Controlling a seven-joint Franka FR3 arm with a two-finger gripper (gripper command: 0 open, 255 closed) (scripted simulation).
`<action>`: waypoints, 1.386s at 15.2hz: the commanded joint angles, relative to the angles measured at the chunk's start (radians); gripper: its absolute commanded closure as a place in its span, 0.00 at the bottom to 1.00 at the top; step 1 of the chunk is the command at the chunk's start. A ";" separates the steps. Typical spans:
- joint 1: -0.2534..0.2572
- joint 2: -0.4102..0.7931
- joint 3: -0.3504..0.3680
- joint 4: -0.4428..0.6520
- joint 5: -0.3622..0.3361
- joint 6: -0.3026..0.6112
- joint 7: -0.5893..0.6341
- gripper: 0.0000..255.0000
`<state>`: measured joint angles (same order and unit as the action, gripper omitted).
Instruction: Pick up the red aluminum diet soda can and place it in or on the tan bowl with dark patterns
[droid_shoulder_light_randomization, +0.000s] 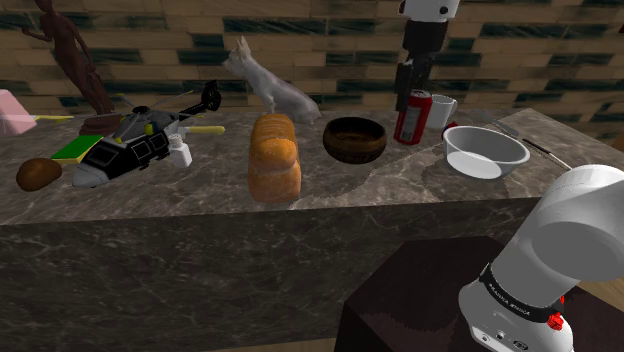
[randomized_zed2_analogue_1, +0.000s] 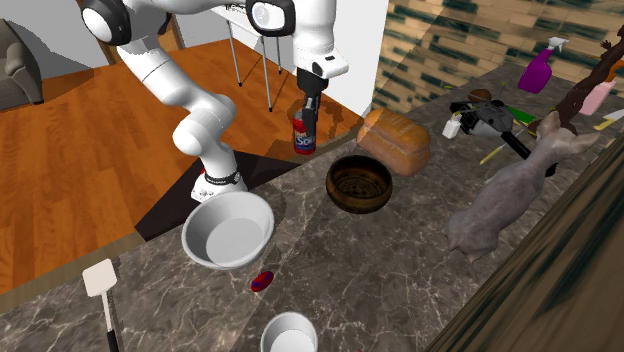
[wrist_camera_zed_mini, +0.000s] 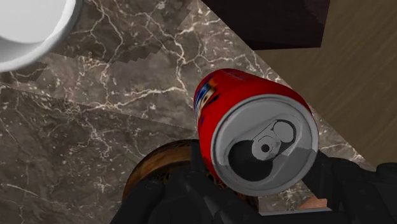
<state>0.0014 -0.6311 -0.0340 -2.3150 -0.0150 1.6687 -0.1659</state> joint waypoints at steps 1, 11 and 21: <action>0.000 0.003 0.000 0.032 0.000 -0.029 0.000 1.00; 0.001 0.254 -0.014 0.308 0.002 -0.054 -0.017 1.00; -0.002 0.518 -0.027 0.556 0.013 -0.038 -0.037 1.00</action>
<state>-0.0014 -0.1123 -0.0619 -1.7482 -0.0024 1.6192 -0.2040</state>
